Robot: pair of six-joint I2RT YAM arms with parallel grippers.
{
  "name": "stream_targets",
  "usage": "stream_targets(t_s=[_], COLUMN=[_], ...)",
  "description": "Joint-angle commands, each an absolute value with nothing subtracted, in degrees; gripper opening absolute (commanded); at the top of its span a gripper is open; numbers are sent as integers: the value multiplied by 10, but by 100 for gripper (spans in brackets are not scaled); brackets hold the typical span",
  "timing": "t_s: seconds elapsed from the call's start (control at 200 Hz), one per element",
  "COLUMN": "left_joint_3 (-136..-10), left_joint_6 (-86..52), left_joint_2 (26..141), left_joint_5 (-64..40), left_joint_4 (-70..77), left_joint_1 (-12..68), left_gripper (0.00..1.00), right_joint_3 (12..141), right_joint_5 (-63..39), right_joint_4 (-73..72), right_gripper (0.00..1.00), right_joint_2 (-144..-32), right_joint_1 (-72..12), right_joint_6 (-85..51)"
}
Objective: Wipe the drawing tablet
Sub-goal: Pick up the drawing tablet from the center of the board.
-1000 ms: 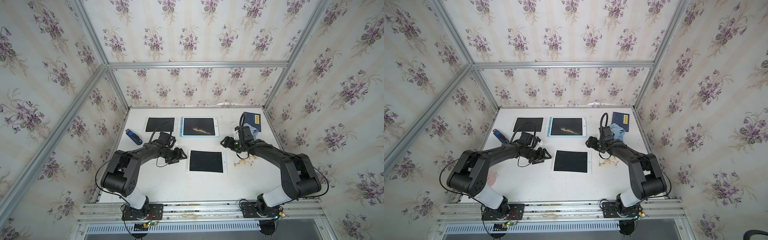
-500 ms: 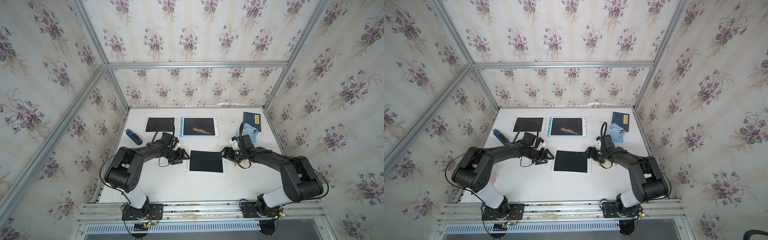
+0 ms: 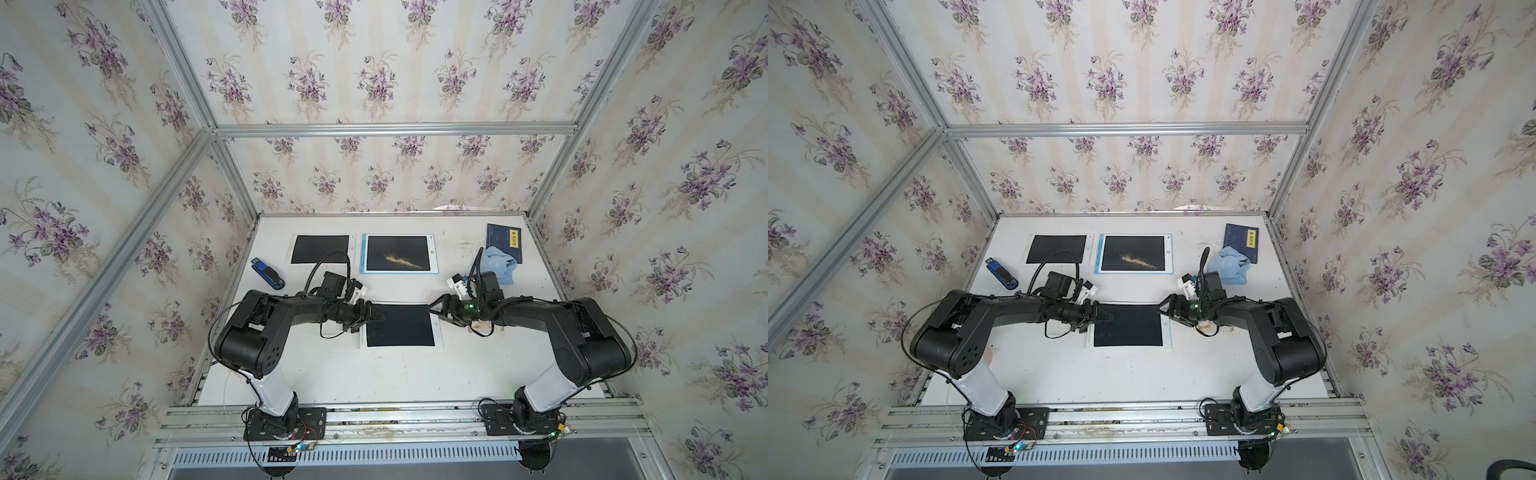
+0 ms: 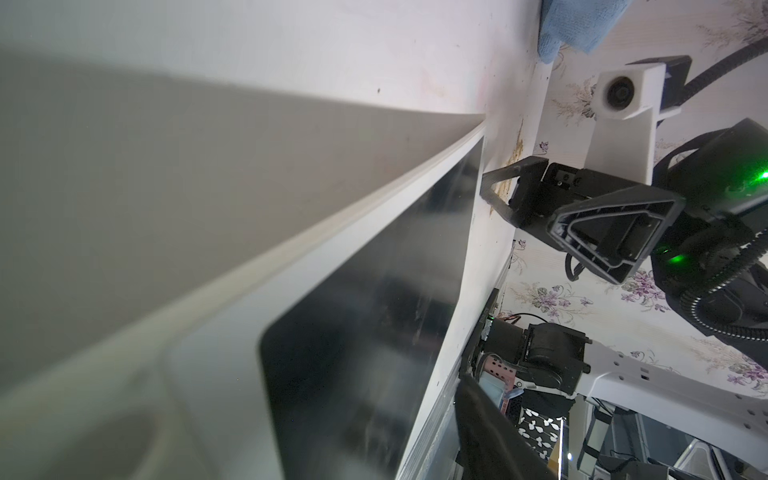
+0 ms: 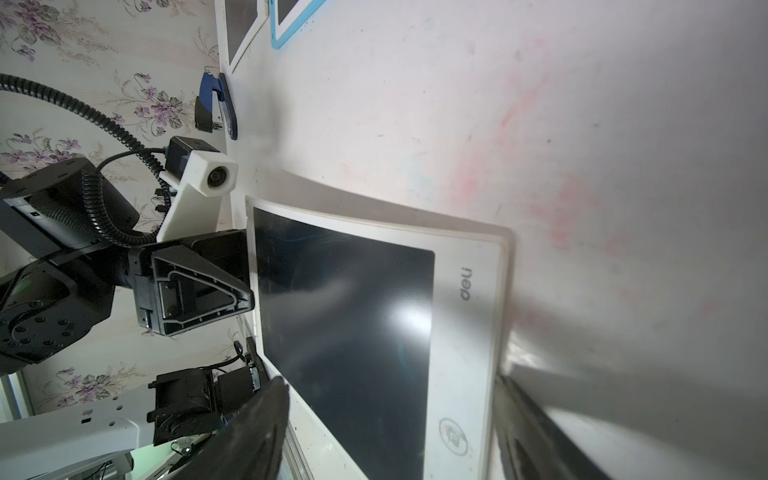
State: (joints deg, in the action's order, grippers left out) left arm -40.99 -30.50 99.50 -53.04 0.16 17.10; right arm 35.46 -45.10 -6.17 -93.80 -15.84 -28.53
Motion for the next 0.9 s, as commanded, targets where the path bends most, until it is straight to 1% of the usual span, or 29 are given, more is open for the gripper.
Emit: stream_targets(t_s=[0.0,0.26,0.44,0.48,0.5,0.61,0.794,0.844,0.899], left_joint_3=[-410,-385,-369,-367,-365,-362,-358,-360,-361], left_joint_6=[-314,-367,-417,-425,-428,-440,-455,-453,-450], left_joint_2=[990,916,891,891,892,891,873,867,862], left_joint_5=[-466,-493,-529,-535,-538,-546,-555,-555,-555], left_joint_4=[-57,-11,57,70,76,98,117,111,104], left_joint_1=[170,160,159,159,159,159,159,159,158], left_gripper=[61,64,56,56,52,41,25,24,20], right_joint_3=[352,352,352,352,352,351,351,351,351], right_joint_5=[-398,-373,-380,-383,-384,-391,-392,-393,-393], right_joint_4=[28,25,20,19,18,14,12,9,8], right_gripper=[79,79,79,79,79,79,79,79,79], right_joint_2=[-947,-953,-958,-957,-957,-954,-954,-955,-955], right_joint_1=[-161,-158,-158,-158,-158,-158,-158,-158,-157], right_joint_6=[-290,-296,-298,-298,-298,-299,-301,-302,-304])
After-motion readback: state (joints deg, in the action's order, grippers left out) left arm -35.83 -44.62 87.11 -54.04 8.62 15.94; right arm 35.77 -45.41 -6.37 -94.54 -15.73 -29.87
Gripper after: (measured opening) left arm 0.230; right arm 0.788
